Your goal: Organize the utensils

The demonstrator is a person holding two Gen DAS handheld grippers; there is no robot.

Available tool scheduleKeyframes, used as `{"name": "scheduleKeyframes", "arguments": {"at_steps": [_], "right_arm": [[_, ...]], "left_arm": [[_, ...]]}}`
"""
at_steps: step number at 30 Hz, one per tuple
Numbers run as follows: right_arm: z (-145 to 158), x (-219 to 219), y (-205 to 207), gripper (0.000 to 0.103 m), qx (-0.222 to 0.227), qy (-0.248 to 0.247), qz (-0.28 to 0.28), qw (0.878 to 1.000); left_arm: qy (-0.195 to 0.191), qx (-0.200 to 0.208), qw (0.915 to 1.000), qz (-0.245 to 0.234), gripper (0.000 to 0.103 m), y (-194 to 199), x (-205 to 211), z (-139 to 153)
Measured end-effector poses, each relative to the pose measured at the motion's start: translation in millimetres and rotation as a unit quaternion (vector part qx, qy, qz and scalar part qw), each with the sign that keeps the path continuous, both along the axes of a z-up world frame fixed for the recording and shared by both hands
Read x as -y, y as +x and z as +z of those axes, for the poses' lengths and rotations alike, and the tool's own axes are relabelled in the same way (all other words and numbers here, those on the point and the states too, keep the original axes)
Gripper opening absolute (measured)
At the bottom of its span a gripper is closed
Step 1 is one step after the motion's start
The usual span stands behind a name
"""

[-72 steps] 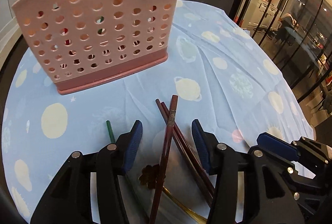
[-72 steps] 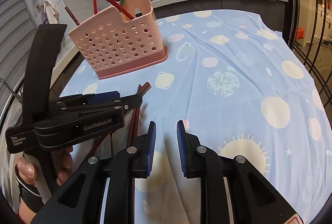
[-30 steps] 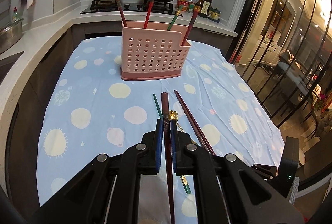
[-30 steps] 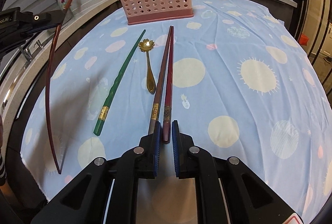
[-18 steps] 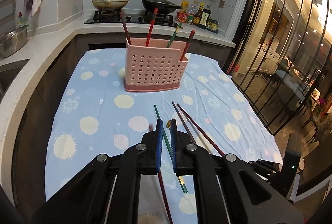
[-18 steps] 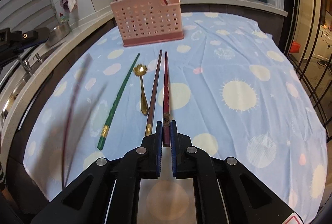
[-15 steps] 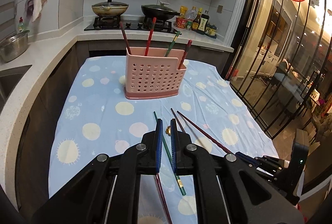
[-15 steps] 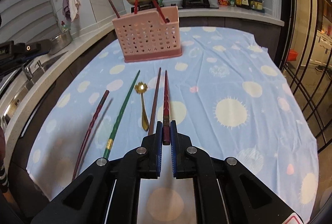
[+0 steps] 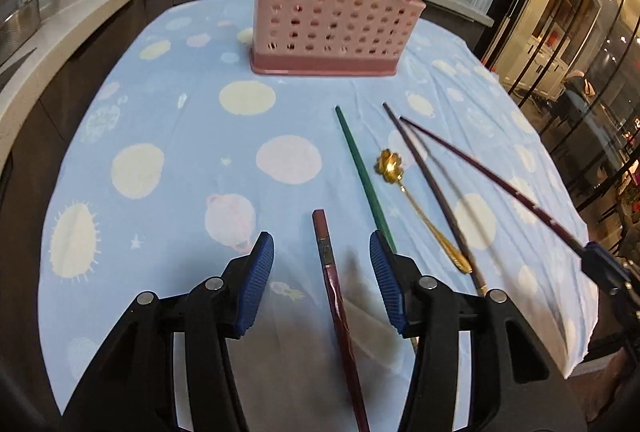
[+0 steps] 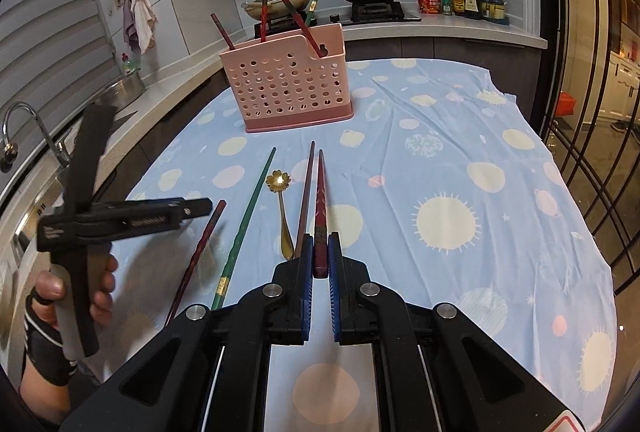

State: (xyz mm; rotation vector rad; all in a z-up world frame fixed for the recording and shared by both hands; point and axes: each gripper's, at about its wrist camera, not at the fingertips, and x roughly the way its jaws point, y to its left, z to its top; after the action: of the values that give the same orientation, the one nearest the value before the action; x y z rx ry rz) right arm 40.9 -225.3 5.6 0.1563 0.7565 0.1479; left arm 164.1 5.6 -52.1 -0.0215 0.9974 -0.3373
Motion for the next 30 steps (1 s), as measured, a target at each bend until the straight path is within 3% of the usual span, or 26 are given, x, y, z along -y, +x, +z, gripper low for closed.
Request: {"name": "scheduleKeyframes", "arguments": {"at_steps": [4,6,7,11,16,24,30], "right_arm": [[0.8,-0.1,2.4,0.007,0.0,0.001,0.001,1.0],[1.0,-0.3,3.6,0.007,-0.001,0.001,0.002,1.0],[1.6,-0.1,3.8,0.007,0.0,0.001,0.002,1.0],[6.0,0.3,2.8,0.007,0.004,0.004,0.002,1.0],[25.7,2.5,-1.4,0.007,0.025,0.011,0.006,1.0],[95.3,6.9,1.7,0.007,0.111,0.014,0.013,0.994],[141.4,5.0,20.5,0.007,0.164,0.007,0.018,0.986]], "left_arm": [[0.021,0.0,0.9998,0.0,0.039,6.4,7.6,-12.3],[0.015,-0.008,0.9998,-0.005,0.016,8.5,9.0,-11.4],[0.014,-0.013,0.9998,-0.007,0.009,9.0,9.6,-10.9],[0.009,0.001,0.9999,-0.01,0.008,-0.3,7.5,4.1],[-0.014,0.039,0.9991,-0.01,0.008,-18.8,-0.4,49.5],[-0.045,0.136,0.9896,-0.013,0.007,-39.9,-11.3,142.1],[-0.045,0.186,0.9815,-0.013,0.007,-31.0,-6.0,188.3]]}}
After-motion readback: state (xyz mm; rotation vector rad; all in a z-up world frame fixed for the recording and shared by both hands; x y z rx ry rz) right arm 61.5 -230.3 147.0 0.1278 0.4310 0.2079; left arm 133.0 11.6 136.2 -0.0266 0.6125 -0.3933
